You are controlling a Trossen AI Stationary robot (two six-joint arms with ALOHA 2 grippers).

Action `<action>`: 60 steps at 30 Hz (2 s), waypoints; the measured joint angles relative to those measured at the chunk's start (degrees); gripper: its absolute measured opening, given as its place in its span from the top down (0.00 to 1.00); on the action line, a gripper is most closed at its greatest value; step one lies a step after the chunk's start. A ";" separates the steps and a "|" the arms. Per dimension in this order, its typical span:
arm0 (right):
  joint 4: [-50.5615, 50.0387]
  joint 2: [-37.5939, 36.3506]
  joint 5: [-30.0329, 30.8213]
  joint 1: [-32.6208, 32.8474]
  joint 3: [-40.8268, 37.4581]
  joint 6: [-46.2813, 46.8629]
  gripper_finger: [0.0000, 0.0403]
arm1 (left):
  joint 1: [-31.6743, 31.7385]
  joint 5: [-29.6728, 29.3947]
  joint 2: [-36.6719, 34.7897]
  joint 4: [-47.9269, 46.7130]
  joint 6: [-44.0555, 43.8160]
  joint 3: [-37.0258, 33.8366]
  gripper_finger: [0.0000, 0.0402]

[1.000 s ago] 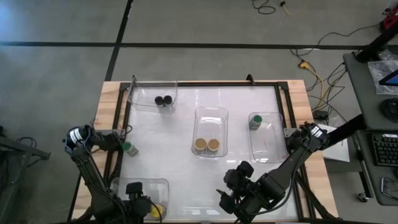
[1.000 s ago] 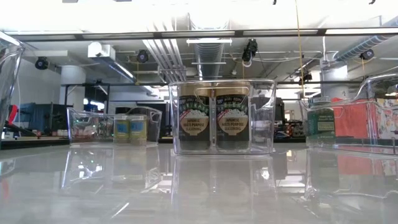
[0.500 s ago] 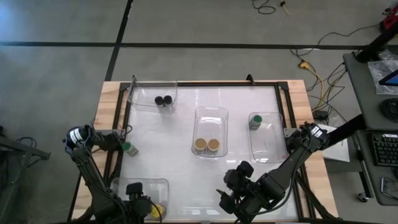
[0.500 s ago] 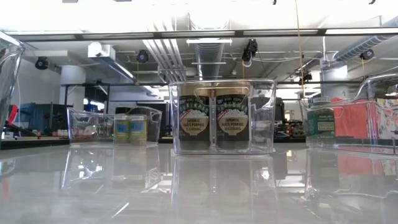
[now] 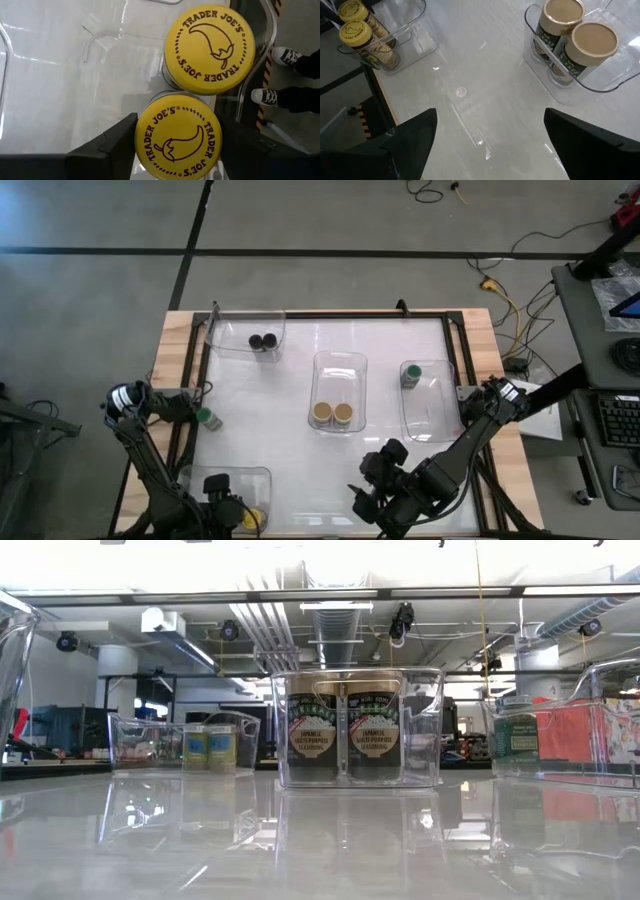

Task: Sort spices by type
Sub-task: Put the yellow seasoning bottle into the bottom left transparent bin, then put the green seasoning bottle into the middle right transparent bin

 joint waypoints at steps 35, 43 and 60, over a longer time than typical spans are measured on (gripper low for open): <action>-0.01 0.00 0.00 -0.04 -0.07 -0.02 0.11 | 0.02 1.04 -0.29 1.65 0.02 -0.02 0.21; -0.01 0.00 0.01 -0.04 -0.07 -0.04 0.11 | -0.02 2.53 -2.42 1.63 -0.13 -0.02 0.16; -0.03 0.00 1.84 -0.15 -0.72 -2.78 0.11 | 1.55 -0.54 -4.35 -19.41 5.20 14.18 0.15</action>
